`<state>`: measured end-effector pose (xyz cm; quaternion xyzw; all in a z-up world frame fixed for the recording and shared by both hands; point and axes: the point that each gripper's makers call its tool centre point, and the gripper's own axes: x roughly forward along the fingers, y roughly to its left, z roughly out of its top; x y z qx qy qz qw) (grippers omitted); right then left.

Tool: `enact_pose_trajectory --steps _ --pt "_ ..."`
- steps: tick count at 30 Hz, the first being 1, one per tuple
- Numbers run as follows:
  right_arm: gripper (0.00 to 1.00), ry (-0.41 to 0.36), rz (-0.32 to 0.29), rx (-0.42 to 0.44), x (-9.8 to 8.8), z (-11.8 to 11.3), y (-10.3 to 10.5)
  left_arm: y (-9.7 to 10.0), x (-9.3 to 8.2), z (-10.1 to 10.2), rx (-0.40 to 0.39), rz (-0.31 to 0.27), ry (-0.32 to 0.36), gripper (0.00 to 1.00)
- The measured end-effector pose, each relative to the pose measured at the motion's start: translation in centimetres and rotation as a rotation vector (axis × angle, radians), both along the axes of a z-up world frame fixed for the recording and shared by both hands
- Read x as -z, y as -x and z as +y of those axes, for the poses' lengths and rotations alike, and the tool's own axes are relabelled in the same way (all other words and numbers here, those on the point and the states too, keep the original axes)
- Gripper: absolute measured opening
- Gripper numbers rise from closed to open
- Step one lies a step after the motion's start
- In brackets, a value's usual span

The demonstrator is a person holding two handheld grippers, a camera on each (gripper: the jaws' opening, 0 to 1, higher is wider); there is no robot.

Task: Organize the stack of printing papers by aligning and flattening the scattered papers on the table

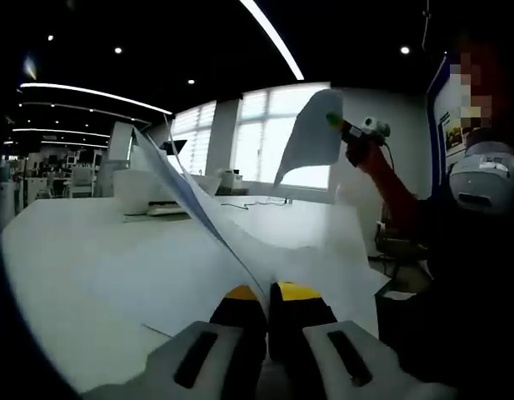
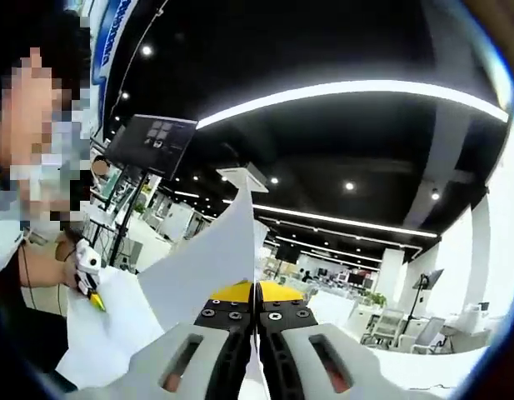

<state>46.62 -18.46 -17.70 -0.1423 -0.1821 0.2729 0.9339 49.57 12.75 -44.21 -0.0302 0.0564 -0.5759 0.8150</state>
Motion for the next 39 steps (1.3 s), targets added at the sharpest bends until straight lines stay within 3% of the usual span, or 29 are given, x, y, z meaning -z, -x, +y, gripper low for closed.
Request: enact_pose_trajectory --steps 12,30,33,39 --pt "0.00 -0.069 0.067 -0.152 0.4 2.9 1.7 0.0 0.0 0.1 -0.002 -0.006 -0.001 0.07" --pt "0.00 -0.185 0.244 -0.380 2.4 6.2 3.9 0.2 -0.1 0.0 -0.001 -0.007 0.000 0.07" --pt "0.00 -0.236 0.306 -0.452 3.1 6.9 4.3 0.2 -0.1 -0.1 -0.001 -0.007 -0.001 0.07" --pt "0.00 -0.346 0.426 -0.513 5.7 7.4 3.7 0.2 -0.1 -0.1 0.000 -0.006 -0.001 0.07"
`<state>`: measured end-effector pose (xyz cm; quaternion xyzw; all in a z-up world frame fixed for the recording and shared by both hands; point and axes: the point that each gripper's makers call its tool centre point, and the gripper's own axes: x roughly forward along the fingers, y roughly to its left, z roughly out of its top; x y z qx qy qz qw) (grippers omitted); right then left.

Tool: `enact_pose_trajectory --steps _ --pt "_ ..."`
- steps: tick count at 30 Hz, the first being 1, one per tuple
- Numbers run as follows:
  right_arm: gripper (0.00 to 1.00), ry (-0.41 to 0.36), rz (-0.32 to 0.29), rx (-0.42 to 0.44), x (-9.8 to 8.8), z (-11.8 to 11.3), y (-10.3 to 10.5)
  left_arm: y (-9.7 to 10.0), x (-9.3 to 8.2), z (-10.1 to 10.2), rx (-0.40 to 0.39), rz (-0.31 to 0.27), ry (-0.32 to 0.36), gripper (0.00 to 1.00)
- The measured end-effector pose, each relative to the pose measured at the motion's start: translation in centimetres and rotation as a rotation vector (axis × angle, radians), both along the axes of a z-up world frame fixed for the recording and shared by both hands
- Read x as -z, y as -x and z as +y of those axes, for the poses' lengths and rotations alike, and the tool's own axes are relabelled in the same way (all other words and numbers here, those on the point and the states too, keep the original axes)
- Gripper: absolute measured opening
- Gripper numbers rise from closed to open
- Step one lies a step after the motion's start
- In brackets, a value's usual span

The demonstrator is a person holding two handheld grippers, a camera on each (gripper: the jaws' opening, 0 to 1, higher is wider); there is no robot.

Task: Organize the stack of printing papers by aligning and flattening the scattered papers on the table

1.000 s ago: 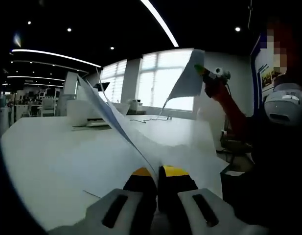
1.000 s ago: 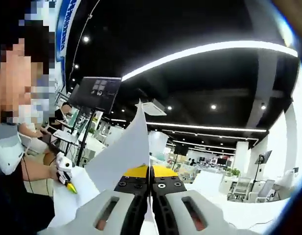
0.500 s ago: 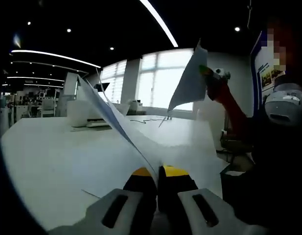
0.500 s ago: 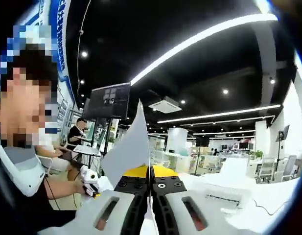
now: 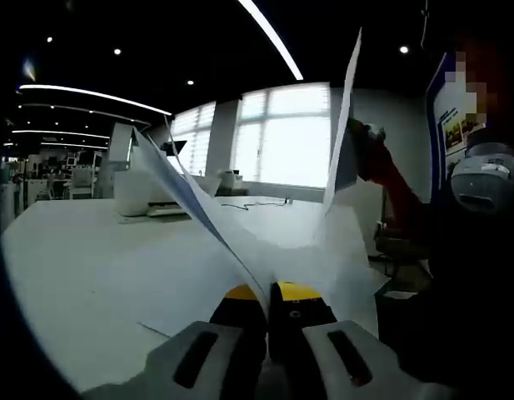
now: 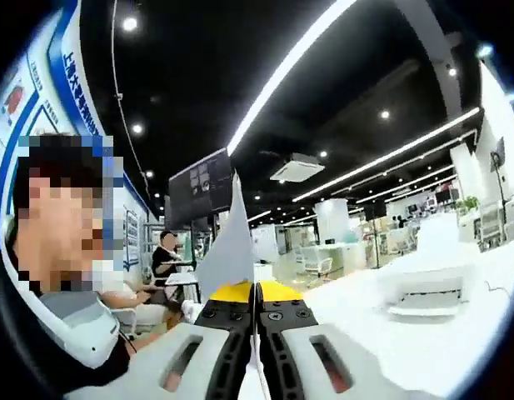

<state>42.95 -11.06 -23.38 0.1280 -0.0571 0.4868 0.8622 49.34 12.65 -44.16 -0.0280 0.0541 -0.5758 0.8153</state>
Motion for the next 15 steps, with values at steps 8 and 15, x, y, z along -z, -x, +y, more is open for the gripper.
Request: enact_pose_trajectory --steps 8,15 --pt "0.00 -0.087 0.133 -0.016 3.5 -1.2 -2.6 0.0 0.0 0.0 0.000 0.001 0.000 0.07" --pt "0.00 -0.125 0.242 -0.011 6.9 -1.1 -5.8 0.0 0.0 0.0 0.003 -0.004 -0.001 0.07"
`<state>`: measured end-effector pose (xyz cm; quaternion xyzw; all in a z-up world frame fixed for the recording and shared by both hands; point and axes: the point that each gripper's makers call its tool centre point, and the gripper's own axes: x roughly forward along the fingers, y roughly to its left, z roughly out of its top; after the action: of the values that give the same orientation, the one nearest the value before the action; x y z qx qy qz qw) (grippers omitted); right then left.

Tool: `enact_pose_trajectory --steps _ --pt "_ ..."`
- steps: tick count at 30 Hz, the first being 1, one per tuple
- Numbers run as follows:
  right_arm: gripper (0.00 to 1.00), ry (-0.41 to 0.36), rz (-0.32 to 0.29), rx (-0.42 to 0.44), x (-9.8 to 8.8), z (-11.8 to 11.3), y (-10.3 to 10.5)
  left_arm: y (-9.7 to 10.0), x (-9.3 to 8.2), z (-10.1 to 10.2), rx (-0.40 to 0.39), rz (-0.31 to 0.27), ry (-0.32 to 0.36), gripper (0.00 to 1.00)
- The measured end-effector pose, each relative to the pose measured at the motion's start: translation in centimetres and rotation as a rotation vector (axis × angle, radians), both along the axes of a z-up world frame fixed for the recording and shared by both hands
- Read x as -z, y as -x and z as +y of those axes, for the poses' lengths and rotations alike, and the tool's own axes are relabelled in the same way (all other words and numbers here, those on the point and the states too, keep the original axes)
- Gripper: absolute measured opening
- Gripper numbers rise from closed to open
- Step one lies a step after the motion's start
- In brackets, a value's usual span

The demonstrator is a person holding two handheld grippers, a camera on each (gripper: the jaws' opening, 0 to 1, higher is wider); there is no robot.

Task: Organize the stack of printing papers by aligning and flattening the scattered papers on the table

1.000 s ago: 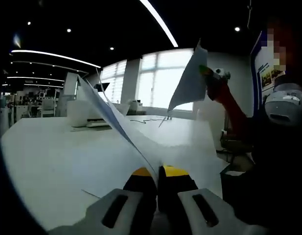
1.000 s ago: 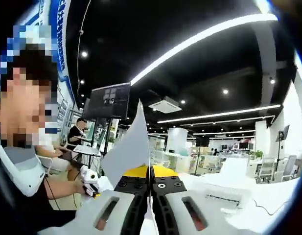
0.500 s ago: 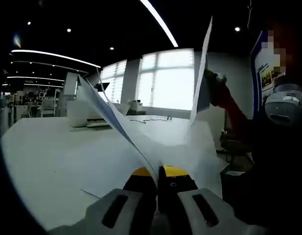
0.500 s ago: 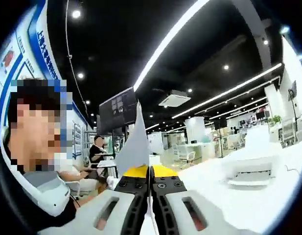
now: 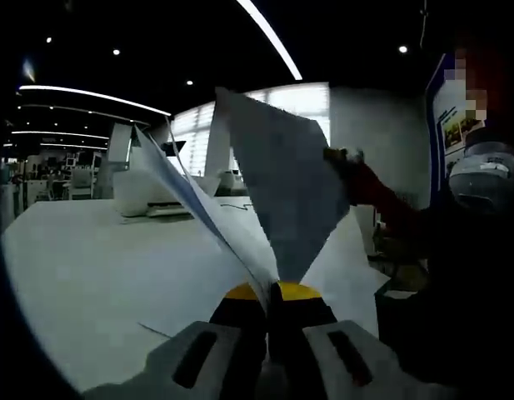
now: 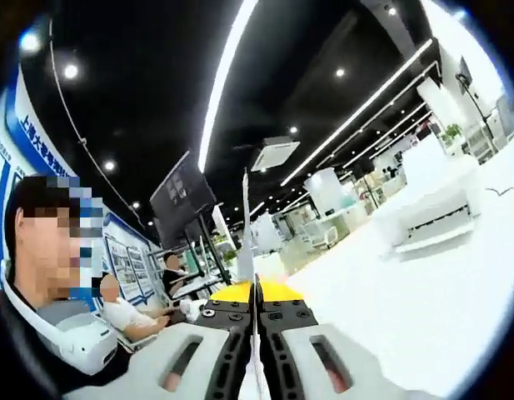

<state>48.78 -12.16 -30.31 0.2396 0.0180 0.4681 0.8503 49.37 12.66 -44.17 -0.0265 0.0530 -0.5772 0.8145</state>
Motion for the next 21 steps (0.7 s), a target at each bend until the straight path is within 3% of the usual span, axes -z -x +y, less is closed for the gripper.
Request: enact_pose_trajectory --steps 9,13,21 --pt "0.00 0.105 0.030 -0.029 2.4 1.4 -3.5 0.0 0.1 0.0 0.001 -0.005 -0.004 0.08" --pt "0.00 0.104 0.040 -0.039 3.2 1.2 -5.3 0.0 0.1 -0.1 0.000 -0.002 -0.003 0.08" --pt "0.00 0.111 0.032 -0.041 5.0 1.9 -5.4 0.0 0.1 -0.1 0.002 0.004 -0.002 0.09"
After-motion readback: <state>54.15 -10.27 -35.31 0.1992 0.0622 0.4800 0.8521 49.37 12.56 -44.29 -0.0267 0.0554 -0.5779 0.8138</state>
